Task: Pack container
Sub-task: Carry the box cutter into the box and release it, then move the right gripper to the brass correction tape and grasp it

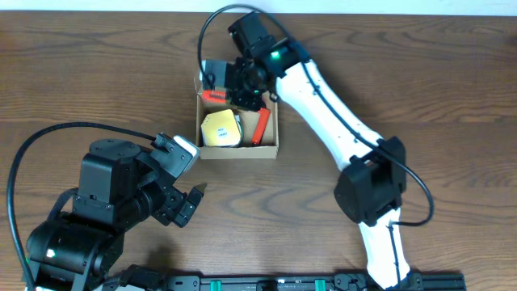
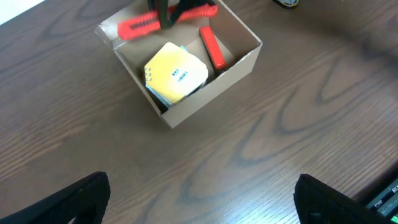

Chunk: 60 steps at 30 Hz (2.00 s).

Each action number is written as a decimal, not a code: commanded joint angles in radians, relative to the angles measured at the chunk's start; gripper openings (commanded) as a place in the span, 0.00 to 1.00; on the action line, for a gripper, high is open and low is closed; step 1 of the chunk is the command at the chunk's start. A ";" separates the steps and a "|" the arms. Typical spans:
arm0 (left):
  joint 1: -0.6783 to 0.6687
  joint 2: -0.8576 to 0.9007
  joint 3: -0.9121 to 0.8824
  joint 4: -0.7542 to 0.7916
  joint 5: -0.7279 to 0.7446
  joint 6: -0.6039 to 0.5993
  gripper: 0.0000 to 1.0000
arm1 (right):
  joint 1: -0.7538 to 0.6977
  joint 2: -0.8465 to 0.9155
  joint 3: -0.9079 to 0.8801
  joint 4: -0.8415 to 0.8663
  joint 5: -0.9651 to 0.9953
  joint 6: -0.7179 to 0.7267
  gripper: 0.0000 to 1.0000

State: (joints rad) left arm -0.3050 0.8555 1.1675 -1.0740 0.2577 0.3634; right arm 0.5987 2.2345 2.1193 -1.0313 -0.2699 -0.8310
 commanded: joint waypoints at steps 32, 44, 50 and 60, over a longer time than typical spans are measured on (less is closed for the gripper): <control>-0.002 -0.002 0.015 -0.003 -0.006 0.006 0.95 | -0.284 -0.270 -0.003 -0.222 0.172 0.486 0.78; -0.002 -0.002 0.015 -0.003 -0.006 0.007 0.95 | -0.491 -0.252 -0.359 -0.099 0.217 0.599 0.86; -0.002 -0.002 0.015 -0.003 -0.006 0.007 0.95 | -0.492 -0.252 -0.556 0.064 0.214 0.599 0.89; -0.002 -0.002 0.015 -0.003 -0.006 0.007 0.95 | -0.492 -0.252 -0.756 0.325 0.206 0.591 0.88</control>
State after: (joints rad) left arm -0.3050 0.8551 1.1675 -1.0740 0.2577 0.3634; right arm 0.1123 1.9831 1.3949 -0.7334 -0.0589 -0.2459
